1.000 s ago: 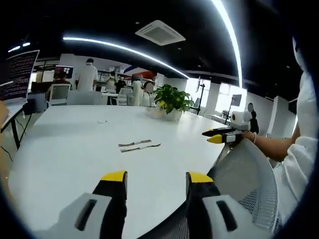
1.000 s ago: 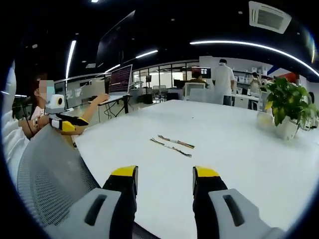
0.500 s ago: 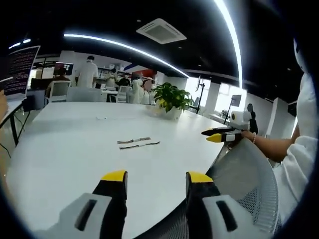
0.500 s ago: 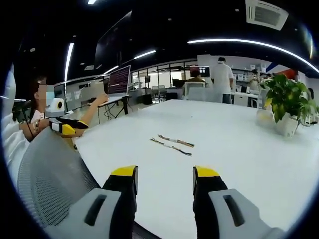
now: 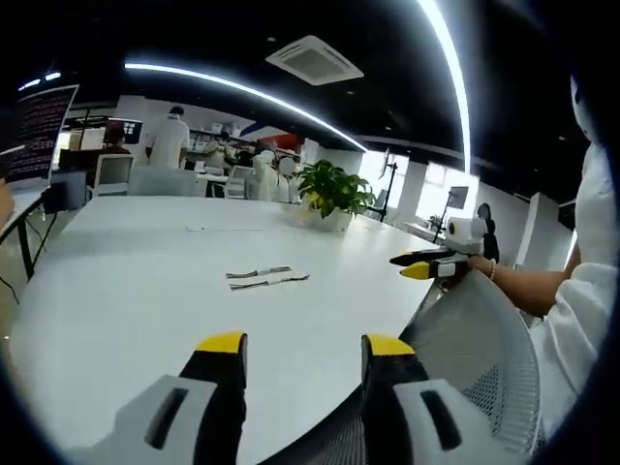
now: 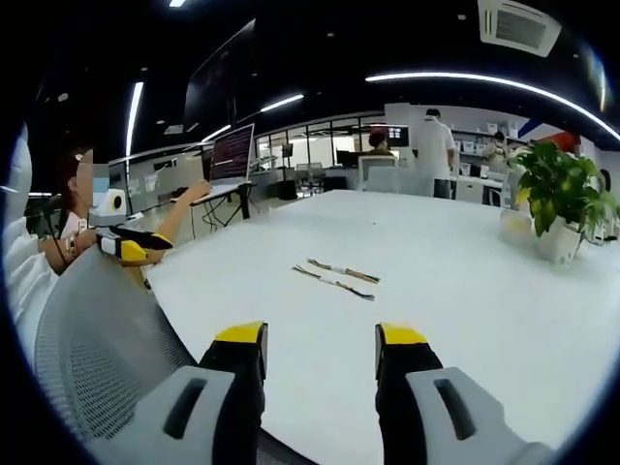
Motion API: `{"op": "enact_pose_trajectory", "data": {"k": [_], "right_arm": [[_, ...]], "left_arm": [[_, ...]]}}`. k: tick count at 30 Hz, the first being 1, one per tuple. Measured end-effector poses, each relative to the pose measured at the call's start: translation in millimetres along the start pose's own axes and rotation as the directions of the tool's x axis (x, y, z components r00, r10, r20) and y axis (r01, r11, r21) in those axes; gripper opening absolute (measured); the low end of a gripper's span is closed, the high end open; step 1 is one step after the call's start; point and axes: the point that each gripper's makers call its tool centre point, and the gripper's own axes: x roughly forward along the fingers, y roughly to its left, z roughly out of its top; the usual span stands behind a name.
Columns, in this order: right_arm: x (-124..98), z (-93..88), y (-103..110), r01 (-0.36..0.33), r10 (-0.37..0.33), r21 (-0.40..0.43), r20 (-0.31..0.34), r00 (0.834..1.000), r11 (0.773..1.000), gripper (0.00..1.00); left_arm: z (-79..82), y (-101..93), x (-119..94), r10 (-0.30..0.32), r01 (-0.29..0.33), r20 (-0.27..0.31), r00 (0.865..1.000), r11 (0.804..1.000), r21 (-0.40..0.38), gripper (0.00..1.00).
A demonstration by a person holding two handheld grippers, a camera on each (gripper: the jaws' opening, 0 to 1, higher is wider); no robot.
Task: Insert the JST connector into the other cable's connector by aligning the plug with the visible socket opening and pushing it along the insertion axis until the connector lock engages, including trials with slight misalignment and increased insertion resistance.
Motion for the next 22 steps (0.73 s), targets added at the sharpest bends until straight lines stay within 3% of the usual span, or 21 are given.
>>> {"op": "enact_pose_trajectory", "data": {"k": [22], "right_arm": [[-0.1, 0.5, -2.4, 0.008, -0.009, 0.023, 0.012, 1.0, 1.0, 0.44]], "left_arm": [[0.8, -0.1, 0.1, 0.008, -0.008, 0.005, 1.0, 1.0, -0.002, 0.47]]}}
